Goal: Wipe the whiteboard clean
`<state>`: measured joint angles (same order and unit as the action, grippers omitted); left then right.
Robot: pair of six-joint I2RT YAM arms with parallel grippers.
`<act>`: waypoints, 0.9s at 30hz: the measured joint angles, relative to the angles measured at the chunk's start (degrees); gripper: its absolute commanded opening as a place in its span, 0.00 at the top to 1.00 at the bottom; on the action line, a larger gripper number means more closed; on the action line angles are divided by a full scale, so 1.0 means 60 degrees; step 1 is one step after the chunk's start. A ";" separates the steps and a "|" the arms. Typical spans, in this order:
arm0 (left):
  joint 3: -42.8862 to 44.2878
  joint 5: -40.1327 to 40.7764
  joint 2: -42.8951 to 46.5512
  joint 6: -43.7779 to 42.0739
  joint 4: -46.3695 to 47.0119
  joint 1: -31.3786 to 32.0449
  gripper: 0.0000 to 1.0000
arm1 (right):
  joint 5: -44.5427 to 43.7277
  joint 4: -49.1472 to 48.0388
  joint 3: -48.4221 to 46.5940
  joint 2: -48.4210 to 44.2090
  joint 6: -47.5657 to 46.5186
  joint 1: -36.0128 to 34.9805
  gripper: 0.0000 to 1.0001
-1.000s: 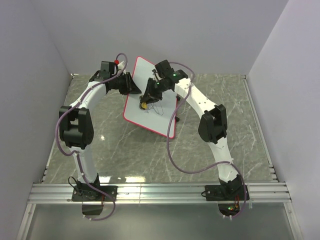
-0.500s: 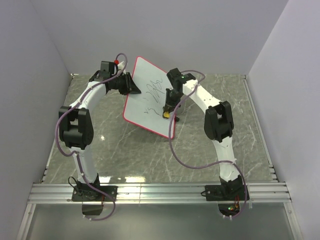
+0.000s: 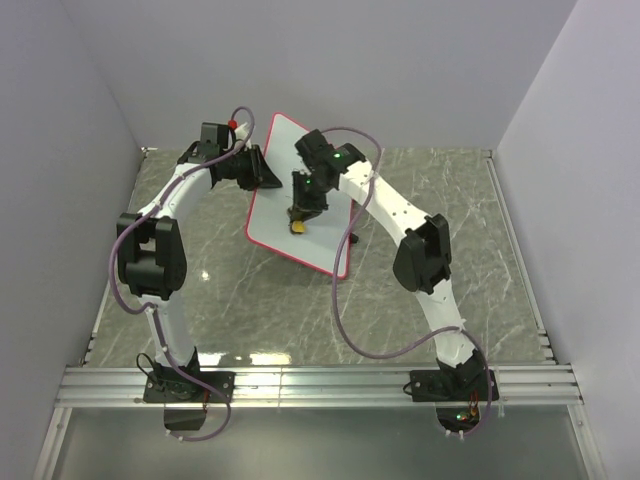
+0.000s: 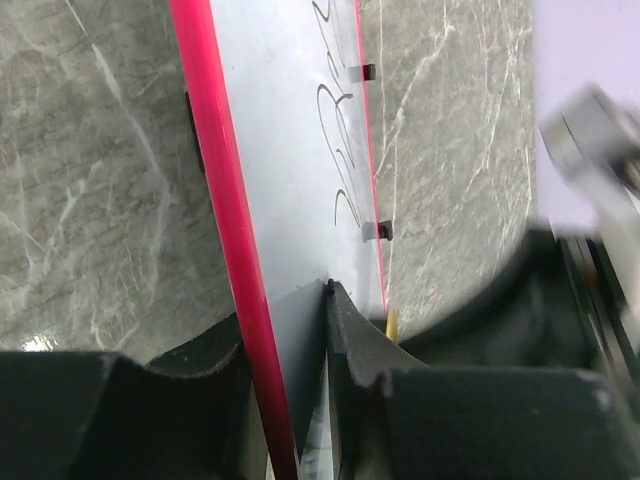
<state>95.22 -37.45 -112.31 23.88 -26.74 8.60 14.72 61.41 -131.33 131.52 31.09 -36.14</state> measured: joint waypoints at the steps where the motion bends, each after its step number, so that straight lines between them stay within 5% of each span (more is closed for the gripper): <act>1: -0.0025 0.0000 0.0011 0.0004 0.0007 -0.0007 1.00 | 0.0076 -0.0007 -0.0160 0.0000 -0.0018 -0.0178 1.00; 14: -0.0251 0.0029 0.0160 0.0036 -0.0091 -0.0036 1.00 | 0.1009 -0.0353 0.0379 -0.0120 -0.0011 -0.0124 1.00; 22: -0.0408 0.0171 0.0412 0.0044 -0.0040 0.0022 1.00 | 0.0350 -0.0627 0.2834 -0.0488 -0.0317 0.1614 1.00; 27: -0.0444 0.0226 0.0499 0.0036 -0.0087 0.0073 1.00 | 0.0240 0.0117 0.1876 0.0565 -0.0514 0.2441 1.00</act>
<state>92.55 -36.10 -109.32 24.10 -27.27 9.04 16.16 62.11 -120.07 134.91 28.01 -21.50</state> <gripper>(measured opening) 0.272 0.286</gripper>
